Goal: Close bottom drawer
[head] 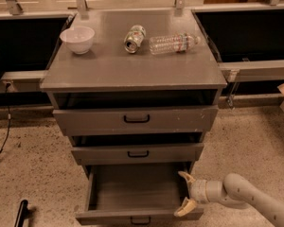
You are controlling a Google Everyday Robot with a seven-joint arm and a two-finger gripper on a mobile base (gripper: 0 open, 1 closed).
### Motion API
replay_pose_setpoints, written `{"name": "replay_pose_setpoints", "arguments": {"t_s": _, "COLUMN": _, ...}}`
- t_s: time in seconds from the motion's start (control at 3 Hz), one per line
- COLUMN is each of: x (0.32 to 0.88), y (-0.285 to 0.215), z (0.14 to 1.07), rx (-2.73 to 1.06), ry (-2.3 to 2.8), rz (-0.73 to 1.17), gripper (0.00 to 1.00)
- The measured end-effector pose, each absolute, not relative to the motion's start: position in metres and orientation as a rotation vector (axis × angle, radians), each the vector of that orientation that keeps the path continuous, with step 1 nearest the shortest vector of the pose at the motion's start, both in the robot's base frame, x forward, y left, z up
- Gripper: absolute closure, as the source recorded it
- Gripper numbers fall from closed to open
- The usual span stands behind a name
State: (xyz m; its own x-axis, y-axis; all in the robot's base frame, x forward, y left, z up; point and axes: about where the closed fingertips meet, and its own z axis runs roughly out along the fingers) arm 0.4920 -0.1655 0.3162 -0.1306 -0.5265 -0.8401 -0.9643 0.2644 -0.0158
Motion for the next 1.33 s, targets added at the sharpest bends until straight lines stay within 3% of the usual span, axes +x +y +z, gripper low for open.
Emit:
{"name": "replay_pose_setpoints", "arguments": {"t_s": 0.67, "x": 0.473, "y": -0.175, "z": 0.238, "rx": -1.374, "ry": 1.837, "rz": 0.747, "gripper": 0.48}}
{"name": "replay_pose_setpoints", "arguments": {"t_s": 1.33, "x": 0.459, "y": -0.166, "z": 0.250, "rx": -1.496, "ry": 1.690, "rz": 0.702, "gripper": 0.95}}
